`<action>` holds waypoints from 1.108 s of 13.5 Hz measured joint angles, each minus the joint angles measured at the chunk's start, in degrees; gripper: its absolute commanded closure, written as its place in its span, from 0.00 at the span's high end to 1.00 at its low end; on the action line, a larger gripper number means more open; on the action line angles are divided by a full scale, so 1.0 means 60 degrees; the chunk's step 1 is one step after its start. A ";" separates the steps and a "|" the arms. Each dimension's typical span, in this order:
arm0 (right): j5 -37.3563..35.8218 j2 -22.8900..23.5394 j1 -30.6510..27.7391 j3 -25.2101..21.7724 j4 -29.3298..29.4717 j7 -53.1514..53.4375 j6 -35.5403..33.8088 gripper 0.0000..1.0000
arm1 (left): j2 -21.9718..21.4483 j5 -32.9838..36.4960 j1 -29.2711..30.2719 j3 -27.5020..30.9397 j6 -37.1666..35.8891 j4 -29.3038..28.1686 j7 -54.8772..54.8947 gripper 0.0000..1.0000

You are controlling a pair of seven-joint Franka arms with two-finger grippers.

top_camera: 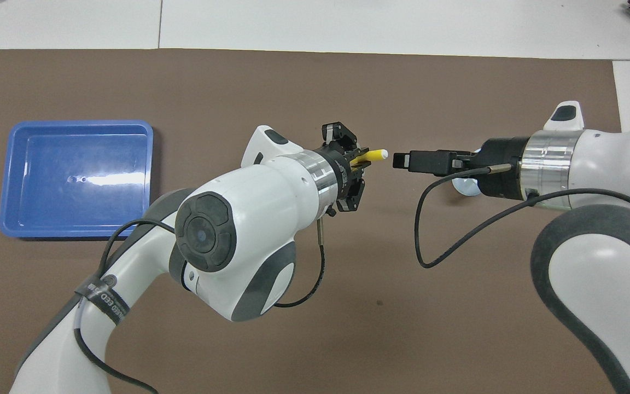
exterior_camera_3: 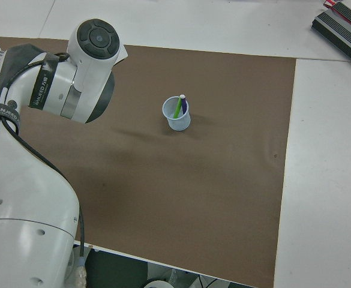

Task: Transfer and insert pens with both arms
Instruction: 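Grasp the yellow pen's far end with the right gripper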

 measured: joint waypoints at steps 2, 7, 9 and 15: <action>0.0000 0.0054 0.0075 0.0001 -0.0012 -0.0005 0.0094 0.94 | 0.0019 -0.0023 -0.0116 -0.0002 0.0379 0.0017 -0.0259 0.00; 0.0000 0.0319 0.0278 -0.0005 -0.0047 -0.0258 0.0608 0.91 | 0.0027 -0.0027 -0.0478 0.0003 0.0594 0.0083 -0.0630 0.00; -0.0002 0.0348 0.0273 -0.0045 -0.0047 -0.0516 0.0609 0.85 | 0.0086 -0.0027 -0.0529 0.0012 0.0596 0.0079 -0.0637 0.00; -0.0137 0.0346 0.0266 -0.0054 -0.0023 -0.0685 0.0584 0.53 | 0.0163 -0.0027 -0.0602 0.0021 0.0598 0.0067 -0.0637 0.00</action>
